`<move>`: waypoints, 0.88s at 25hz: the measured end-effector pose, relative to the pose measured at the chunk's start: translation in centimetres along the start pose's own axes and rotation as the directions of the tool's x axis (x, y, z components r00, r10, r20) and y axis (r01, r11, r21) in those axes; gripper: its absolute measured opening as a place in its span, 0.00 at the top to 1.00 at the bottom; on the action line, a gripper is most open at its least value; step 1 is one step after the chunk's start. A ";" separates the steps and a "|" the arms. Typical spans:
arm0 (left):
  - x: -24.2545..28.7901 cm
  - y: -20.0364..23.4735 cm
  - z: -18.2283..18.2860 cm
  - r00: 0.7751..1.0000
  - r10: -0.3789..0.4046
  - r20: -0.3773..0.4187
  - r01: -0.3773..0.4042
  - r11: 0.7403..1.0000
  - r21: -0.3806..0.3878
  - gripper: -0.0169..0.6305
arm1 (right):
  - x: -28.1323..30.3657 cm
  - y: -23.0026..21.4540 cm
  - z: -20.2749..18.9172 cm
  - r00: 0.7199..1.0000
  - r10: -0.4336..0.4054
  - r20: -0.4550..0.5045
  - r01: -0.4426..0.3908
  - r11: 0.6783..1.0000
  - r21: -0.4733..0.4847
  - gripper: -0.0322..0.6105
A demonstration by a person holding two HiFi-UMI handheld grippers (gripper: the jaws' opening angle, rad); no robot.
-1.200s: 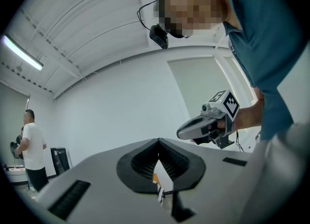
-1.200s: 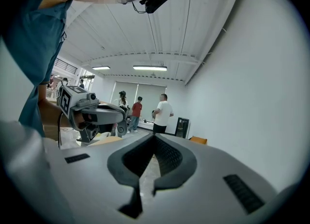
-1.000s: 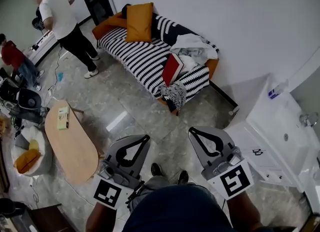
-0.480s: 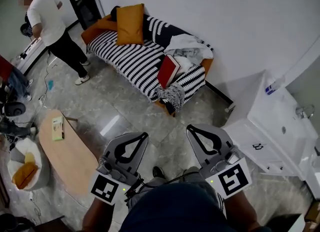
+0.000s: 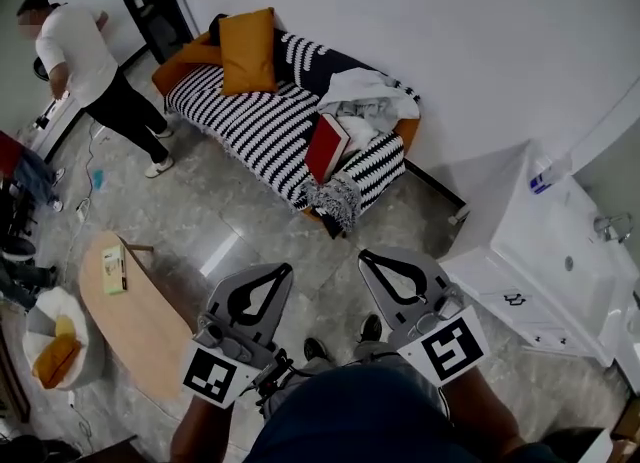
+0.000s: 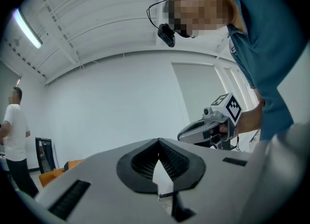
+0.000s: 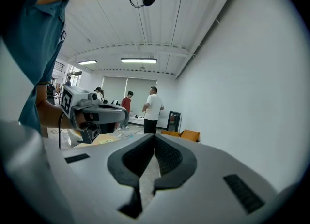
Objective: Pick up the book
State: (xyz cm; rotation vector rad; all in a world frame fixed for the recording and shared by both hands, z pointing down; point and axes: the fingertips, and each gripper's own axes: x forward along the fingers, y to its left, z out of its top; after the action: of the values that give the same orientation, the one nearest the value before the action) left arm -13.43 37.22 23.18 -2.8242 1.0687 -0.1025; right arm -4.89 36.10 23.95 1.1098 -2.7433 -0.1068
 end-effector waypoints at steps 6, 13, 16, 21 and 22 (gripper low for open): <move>5.0 -1.0 0.5 1.000 0.025 -0.005 -0.025 0.999 0.043 0.97 | -1.0 -5.4 0.0 0.999 0.013 0.039 -0.014 1.000 0.008 0.93; 8.5 -1.7 1.0 0.998 0.067 -0.011 -0.066 0.996 0.057 0.97 | -1.6 -9.2 -0.9 0.997 0.055 0.051 -0.055 0.998 0.000 0.93; 8.7 -1.1 0.6 0.996 0.078 -0.031 -0.077 0.996 0.046 0.97 | -1.0 -9.9 -1.2 0.997 0.053 0.056 -0.054 0.998 0.021 0.93; 9.1 1.6 -0.8 0.997 0.059 -0.050 -0.058 0.998 0.031 0.97 | 1.5 -10.4 -1.6 0.998 0.047 0.032 -0.047 0.999 0.020 0.93; 9.3 2.2 -0.9 0.998 0.050 -0.047 -0.049 0.999 0.025 0.97 | 2.0 -10.5 -1.3 0.999 0.038 0.037 -0.039 0.999 0.022 0.93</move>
State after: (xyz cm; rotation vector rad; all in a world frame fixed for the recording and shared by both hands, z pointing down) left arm -7.97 29.36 23.97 -2.7859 1.1386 -0.1776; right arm 1.12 27.15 24.10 1.0708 -2.8034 -0.0926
